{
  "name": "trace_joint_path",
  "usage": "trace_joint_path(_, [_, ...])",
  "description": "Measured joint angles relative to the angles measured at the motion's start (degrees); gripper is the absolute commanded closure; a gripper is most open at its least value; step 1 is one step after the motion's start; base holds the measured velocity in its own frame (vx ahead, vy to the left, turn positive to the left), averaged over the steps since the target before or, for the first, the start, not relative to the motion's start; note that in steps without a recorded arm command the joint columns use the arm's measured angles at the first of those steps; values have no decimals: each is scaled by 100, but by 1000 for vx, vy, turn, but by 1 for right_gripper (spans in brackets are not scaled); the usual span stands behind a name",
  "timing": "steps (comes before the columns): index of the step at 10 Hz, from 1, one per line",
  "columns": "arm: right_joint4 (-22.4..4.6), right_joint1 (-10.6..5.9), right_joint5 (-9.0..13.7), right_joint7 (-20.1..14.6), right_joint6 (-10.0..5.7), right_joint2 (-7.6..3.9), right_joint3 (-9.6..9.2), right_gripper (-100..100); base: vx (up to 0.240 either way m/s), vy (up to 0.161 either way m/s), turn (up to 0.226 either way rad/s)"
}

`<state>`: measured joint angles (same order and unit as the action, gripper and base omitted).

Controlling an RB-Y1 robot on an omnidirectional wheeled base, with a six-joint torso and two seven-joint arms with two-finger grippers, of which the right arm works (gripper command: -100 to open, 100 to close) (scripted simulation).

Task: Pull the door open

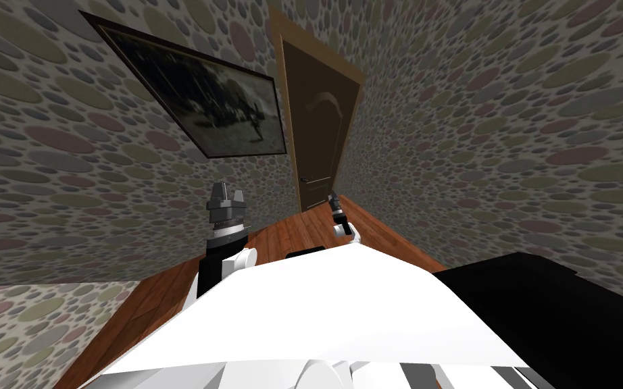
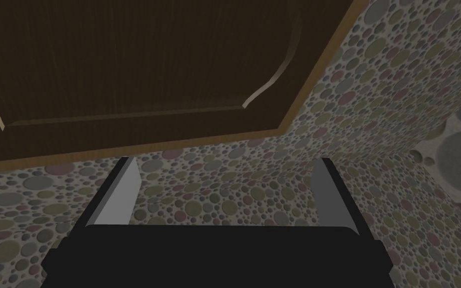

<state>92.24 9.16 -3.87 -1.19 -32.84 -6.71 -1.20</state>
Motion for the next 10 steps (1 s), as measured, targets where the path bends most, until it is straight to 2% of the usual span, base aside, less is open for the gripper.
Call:
trace_joint_path(3, [-602,-254,-12,-77,-102,-59,8,-100,102,-6,81])
trace_joint_path(5, [-927,-409,-8,-159,-138,-134,25,-100,98,5,84])
trace_joint_path(10, [-1672,-759,-18,-270,-251,-216,45,-100,69,-8,50])
